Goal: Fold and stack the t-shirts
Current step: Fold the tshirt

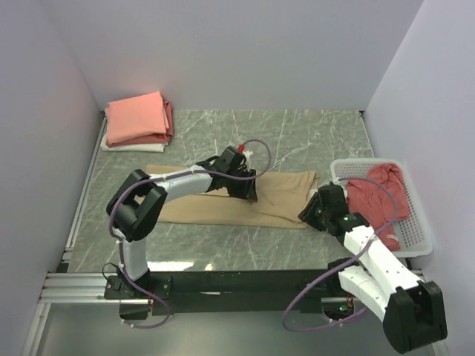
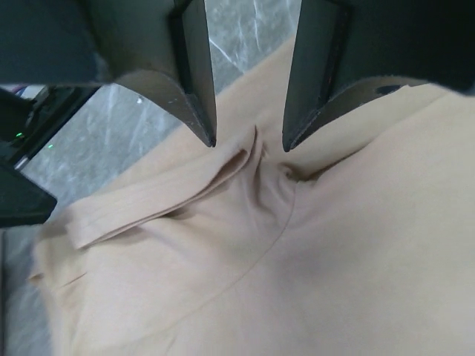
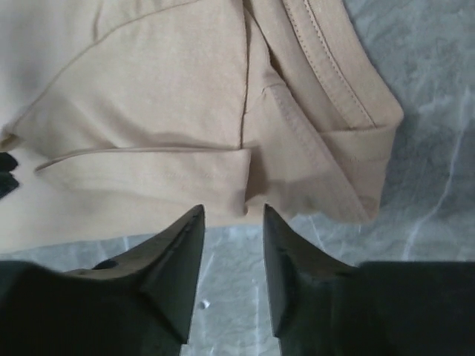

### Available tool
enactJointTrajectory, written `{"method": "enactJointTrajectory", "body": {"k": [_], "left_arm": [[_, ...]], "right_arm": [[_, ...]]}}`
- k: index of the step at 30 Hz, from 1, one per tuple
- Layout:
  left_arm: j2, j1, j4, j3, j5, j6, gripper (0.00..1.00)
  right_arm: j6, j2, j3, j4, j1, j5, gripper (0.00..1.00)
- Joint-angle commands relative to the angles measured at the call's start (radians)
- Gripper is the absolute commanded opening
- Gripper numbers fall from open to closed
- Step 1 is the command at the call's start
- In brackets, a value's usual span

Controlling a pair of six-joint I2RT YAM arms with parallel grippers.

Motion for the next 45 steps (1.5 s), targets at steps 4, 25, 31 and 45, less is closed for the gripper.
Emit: {"method": "enactJointTrajectory", "body": {"k": [4,25,31,45], "left_arm": [[-0.236,0.073,-0.032,-0.047,-0.151,-0.086,0.45],[-0.364,0.162,0.074,-0.516,-0.463,-0.247,0.29],[-0.408,0.136,0.102,-0.588,-0.447,-0.279,0.29],[-0.370,-0.077,0.290,-0.607,-0.323,-0.507,0.31]], "right_arm": [[0.006,-0.102,0.107,-0.082,0.016,-0.001,0.48],[0.119,0.556,0.243,0.208,0.234,0.075,0.48],[0.087,0.631,0.321,0.172,0.222,0.116,0.47],[-0.204,1.216,1.159,-0.137,0.148,0.131,0.46]]}}
